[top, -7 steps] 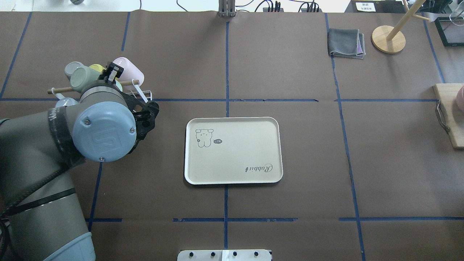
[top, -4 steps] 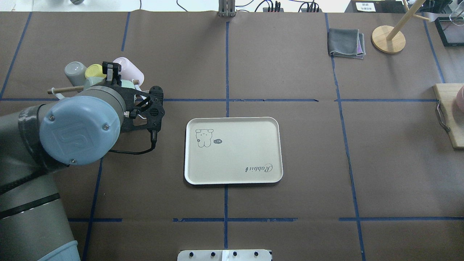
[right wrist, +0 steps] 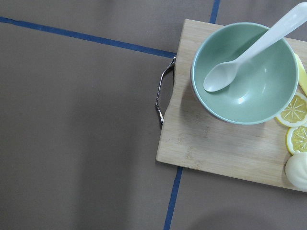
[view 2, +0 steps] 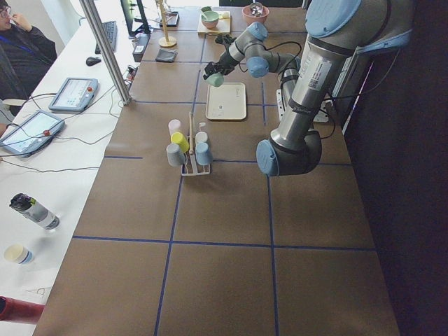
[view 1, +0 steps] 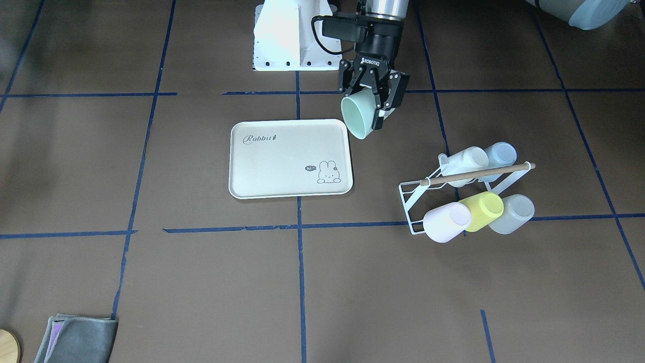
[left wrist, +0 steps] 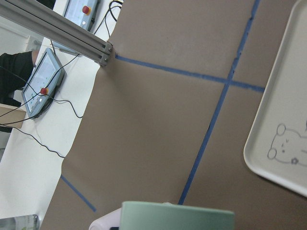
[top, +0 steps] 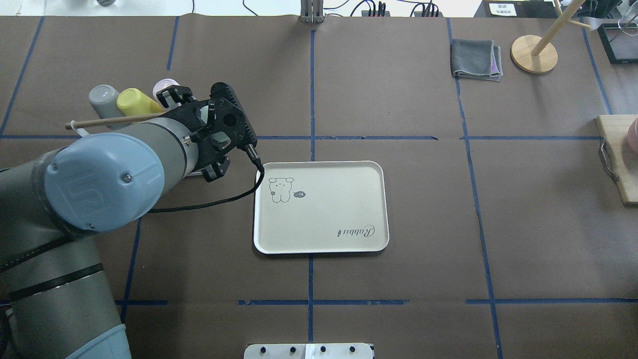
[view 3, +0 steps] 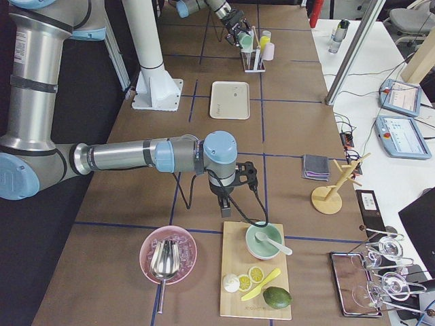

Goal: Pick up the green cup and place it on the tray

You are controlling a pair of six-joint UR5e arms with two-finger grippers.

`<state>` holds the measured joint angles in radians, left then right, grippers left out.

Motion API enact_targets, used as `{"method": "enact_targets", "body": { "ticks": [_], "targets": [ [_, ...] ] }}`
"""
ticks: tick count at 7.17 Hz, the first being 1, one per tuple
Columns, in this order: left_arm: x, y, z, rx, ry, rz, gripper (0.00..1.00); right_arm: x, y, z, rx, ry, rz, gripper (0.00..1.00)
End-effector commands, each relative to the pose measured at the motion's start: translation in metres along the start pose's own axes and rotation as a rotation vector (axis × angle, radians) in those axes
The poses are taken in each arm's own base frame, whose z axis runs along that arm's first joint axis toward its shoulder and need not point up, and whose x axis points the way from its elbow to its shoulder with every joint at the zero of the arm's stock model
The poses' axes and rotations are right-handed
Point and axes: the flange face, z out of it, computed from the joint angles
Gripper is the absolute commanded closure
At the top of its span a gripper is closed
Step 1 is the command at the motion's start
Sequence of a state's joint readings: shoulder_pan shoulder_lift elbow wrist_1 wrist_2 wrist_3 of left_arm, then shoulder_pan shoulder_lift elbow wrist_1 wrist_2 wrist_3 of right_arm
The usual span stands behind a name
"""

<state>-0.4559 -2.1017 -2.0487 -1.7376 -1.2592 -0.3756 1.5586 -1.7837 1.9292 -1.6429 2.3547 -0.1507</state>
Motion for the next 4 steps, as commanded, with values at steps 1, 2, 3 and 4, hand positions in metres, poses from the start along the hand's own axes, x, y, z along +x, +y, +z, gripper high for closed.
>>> {"method": "enact_targets", "body": {
  "ticks": [1,2,3,4],
  "targets": [
    [0.017,0.017,0.037,0.193,0.120,-0.284,0.27,-0.001,-0.001,-0.001,0.002,0.000,-0.002,0.00],
    [0.021,0.030,0.059,0.269,0.172,-0.328,0.27,0.000,-0.001,-0.001,0.002,0.002,-0.004,0.00],
    [0.027,0.048,0.082,0.317,0.250,-0.344,0.28,0.000,-0.001,-0.001,0.002,0.002,-0.004,0.00],
    [0.033,0.068,0.102,0.334,0.307,-0.338,0.28,-0.001,-0.001,-0.001,0.003,0.002,-0.005,0.00]
  ]
}}
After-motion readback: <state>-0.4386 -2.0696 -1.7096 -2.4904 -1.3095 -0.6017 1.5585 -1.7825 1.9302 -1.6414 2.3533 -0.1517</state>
